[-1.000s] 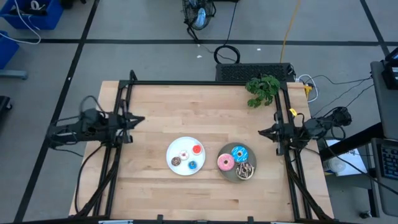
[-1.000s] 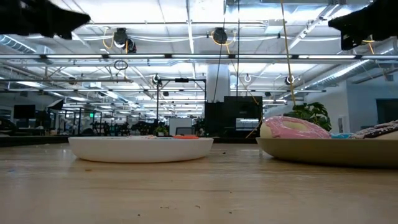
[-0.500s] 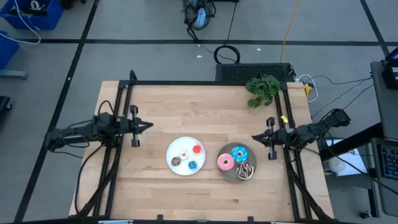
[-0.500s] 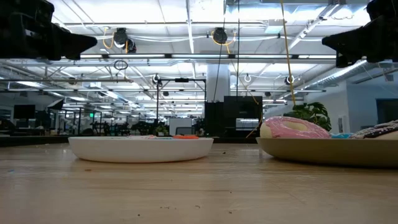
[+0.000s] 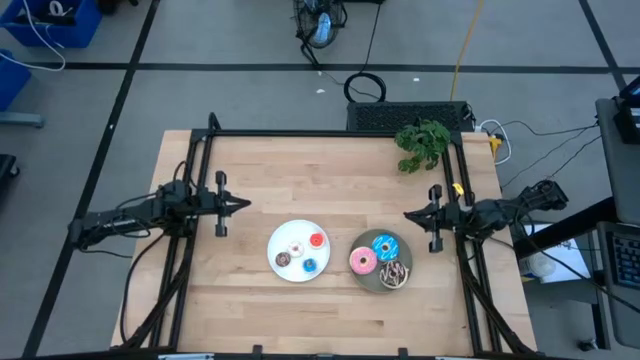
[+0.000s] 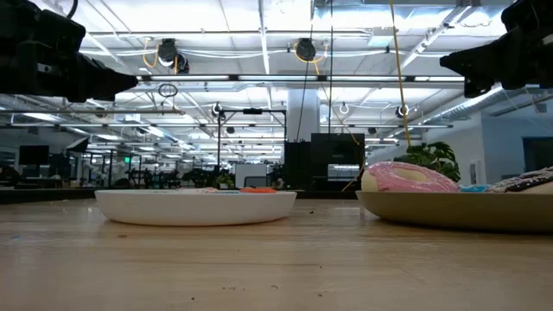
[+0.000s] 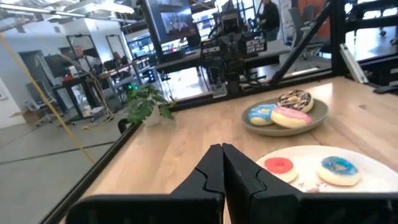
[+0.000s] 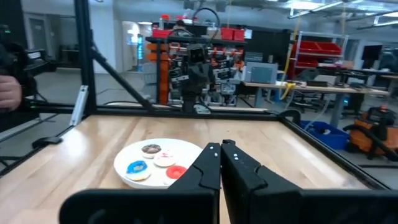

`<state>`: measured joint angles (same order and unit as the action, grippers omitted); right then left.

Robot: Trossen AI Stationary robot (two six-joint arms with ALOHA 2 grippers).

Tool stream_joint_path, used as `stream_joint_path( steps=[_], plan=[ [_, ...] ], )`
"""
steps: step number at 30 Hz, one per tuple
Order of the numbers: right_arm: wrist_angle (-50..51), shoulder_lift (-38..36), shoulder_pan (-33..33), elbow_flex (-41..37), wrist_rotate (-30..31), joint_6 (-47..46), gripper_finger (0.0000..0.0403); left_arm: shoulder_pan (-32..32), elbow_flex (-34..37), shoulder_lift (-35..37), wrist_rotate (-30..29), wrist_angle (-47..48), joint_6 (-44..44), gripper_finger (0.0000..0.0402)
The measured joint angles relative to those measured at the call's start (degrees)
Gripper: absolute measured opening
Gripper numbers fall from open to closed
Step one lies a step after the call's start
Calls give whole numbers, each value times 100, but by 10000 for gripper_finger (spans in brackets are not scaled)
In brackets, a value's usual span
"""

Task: Pick & Place donuts
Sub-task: Return to Home Position

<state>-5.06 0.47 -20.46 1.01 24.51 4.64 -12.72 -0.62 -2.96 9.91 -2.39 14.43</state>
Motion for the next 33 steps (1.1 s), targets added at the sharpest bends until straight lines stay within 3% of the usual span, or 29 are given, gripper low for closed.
stream_joint_path(
  steps=[5, 12, 19, 33],
  plan=[
    [50, 2, 257, -4, -371, -71, 0, -54, 0, -3, 209, -27, -52, 2],
    [104, 6, 508, -8, -404, -63, 0, -54, -2, -5, 188, -2, 33, 3],
    [196, 128, 663, -13, -980, -199, 0, -52, -2, -276, 206, 2, -111, 3],
    [56, 376, 671, -15, -778, -174, 0, -48, 4, -720, 249, -319, -156, 2]
  ],
)
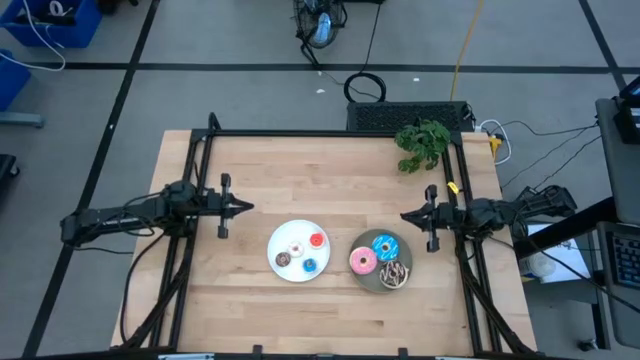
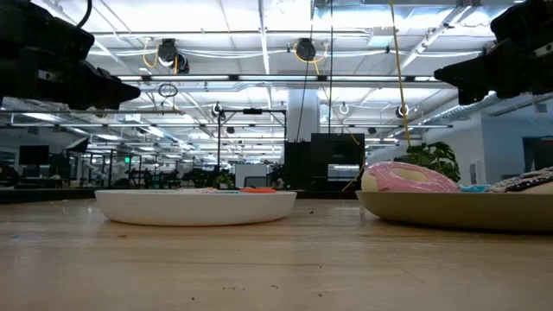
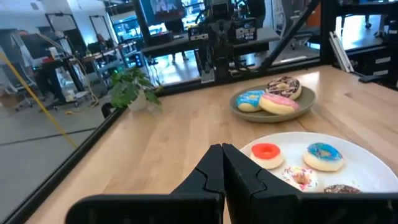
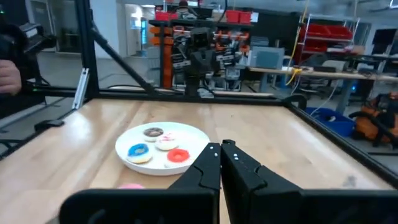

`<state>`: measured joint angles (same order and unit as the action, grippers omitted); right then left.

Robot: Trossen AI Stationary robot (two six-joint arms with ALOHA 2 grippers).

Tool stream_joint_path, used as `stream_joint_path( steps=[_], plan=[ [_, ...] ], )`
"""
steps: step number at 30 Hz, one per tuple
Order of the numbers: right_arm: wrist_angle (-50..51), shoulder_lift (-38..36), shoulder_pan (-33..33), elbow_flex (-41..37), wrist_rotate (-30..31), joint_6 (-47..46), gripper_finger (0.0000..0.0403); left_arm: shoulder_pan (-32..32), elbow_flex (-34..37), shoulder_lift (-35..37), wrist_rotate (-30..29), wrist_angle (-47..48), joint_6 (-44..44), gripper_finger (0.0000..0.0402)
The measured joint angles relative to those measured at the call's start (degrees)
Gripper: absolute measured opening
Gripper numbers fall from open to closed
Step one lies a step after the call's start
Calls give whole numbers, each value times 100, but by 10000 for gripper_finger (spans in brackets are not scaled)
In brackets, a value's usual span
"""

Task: Pick & Place donuts
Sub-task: Return to Home Position

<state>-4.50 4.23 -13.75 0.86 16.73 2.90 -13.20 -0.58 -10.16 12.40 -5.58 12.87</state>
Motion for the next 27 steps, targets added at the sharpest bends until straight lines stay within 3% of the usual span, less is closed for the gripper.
stream_joint_path(
  steps=[9, 19, 27],
  plan=[
    [-362, -3, -3, 0, -26, 383, 0, 6, 0, -2, -37, -55, -133, 3],
    [84, 3, -60, 0, -502, 347, 8, 6, 0, 3, -45, -12, -322, 46],
    [-544, 6, -60, 0, -370, 842, 1, 6, 0, 3, -45, -57, -298, 52]
  ],
)
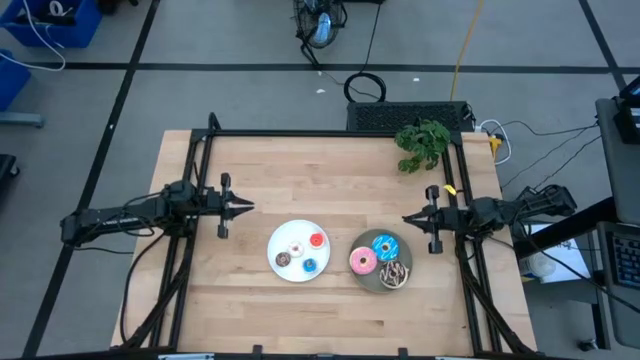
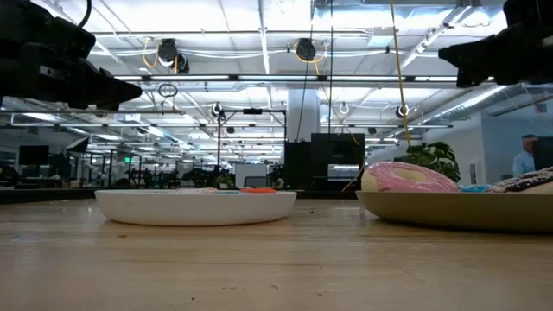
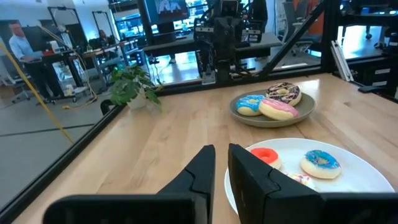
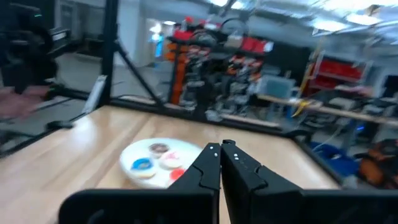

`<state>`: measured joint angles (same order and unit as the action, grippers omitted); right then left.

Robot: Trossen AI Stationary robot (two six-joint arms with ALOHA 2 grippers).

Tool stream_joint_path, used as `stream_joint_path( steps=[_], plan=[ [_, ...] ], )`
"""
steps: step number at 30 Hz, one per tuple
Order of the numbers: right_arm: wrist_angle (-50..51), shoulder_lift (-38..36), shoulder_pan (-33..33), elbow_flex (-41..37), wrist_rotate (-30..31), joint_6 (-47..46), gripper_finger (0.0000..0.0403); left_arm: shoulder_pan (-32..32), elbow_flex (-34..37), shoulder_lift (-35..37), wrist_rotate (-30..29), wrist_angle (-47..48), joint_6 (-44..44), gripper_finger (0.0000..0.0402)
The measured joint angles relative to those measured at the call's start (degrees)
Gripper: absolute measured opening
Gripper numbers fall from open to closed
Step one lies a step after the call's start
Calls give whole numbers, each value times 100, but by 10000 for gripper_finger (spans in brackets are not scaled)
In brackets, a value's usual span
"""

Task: Pick & Place donuts
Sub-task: Return to Home Position

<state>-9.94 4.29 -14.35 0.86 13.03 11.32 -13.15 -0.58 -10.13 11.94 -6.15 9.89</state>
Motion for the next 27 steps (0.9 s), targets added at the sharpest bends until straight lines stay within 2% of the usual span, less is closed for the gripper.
stream_joint_path(
  steps=[4, 27],
  plan=[
    [-268, -6, 6, 0, 208, 196, 1, 0, 0, 0, 0, 0, 13, 52],
    [-347, -2, 4, 0, 190, 142, 2, 0, 0, 0, 0, -4, 9, 51]
  ],
)
